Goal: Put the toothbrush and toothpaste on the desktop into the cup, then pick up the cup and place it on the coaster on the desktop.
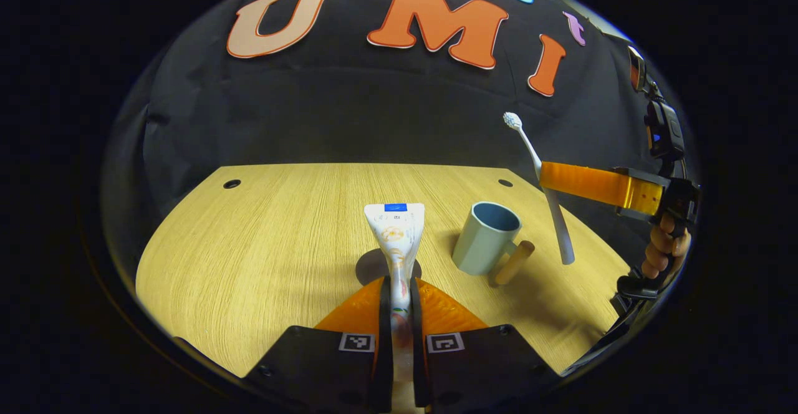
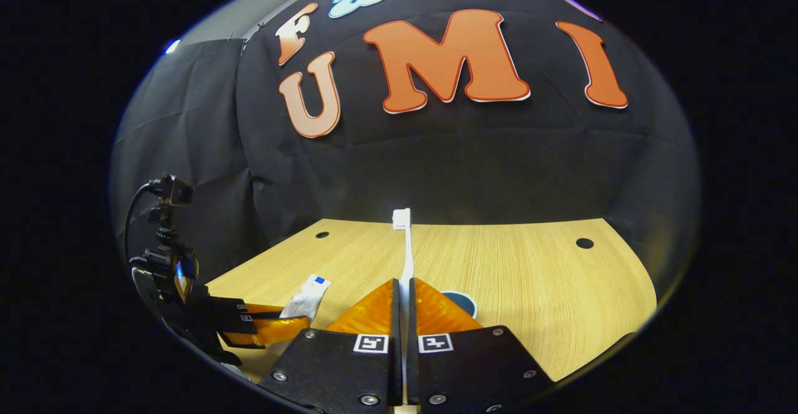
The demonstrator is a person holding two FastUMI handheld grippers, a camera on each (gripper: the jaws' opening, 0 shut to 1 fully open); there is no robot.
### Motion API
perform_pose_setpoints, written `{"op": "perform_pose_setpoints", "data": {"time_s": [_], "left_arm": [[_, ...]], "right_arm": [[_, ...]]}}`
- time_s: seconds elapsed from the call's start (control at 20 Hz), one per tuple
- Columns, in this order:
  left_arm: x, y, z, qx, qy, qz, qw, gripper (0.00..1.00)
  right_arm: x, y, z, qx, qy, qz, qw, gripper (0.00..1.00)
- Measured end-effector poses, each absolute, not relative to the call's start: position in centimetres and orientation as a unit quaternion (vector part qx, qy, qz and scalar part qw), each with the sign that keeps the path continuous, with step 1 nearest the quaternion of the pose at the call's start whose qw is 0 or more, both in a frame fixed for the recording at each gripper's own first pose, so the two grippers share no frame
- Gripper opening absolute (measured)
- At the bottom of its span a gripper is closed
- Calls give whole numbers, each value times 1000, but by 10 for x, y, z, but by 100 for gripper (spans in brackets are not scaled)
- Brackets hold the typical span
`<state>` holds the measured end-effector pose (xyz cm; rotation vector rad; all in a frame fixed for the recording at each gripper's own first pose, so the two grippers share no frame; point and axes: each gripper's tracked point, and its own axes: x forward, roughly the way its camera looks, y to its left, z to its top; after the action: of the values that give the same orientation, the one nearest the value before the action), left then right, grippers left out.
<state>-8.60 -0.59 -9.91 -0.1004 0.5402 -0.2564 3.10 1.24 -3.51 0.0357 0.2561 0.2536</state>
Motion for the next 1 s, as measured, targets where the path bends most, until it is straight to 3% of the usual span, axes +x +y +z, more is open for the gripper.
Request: {"op": "perform_pose_setpoints", "data": {"time_s": [1.0], "left_arm": [[-160, 50, -51, -69, 230, -86, 967, 16]], "right_arm": [[120, -11, -35, 70, 39, 113, 990, 3]]}}
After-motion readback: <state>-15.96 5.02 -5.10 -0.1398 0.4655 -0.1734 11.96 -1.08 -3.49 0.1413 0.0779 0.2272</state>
